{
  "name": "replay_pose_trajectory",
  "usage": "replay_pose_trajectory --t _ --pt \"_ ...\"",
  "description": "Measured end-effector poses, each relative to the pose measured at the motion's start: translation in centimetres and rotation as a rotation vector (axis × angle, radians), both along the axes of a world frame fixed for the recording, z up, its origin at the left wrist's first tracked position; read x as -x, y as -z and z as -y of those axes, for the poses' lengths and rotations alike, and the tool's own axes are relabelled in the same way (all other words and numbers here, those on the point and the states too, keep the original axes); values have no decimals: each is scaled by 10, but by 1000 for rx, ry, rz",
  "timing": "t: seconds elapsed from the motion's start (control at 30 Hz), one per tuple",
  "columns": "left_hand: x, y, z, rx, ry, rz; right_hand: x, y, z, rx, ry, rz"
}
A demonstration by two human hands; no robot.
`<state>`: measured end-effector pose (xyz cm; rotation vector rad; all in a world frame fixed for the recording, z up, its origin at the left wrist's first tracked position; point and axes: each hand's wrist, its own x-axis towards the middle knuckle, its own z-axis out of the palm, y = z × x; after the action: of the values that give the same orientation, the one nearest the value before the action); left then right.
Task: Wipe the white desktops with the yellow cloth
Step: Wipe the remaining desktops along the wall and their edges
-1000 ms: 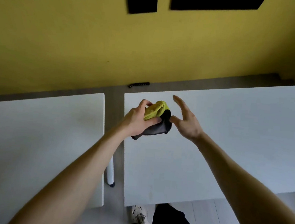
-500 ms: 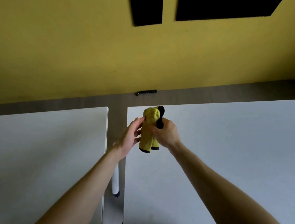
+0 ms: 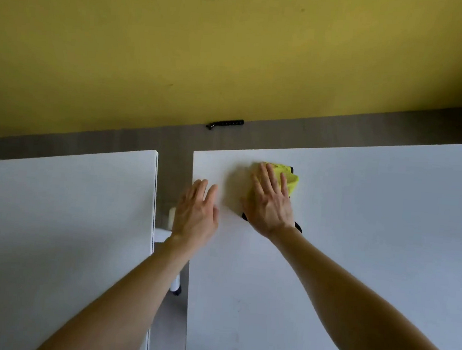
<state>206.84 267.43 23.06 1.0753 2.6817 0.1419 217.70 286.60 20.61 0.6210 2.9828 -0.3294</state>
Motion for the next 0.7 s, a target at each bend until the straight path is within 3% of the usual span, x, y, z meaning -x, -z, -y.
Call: replay_pose_trajectory --t 0.3,0.4,0.57,0.7 --pt "-9 55 -4 -414 -24 -202 3 28 -39 -20 100 -148" --pt "-9 58 -4 -385 -96 -191 64 24 -47 -25 79 -183" --pt "-11 57 -2 -297 -217 -169 174 27 -2 20 -189 -262" --pt "-12 55 -4 -302 -219 -170 162 23 -21 70 -237 -266"
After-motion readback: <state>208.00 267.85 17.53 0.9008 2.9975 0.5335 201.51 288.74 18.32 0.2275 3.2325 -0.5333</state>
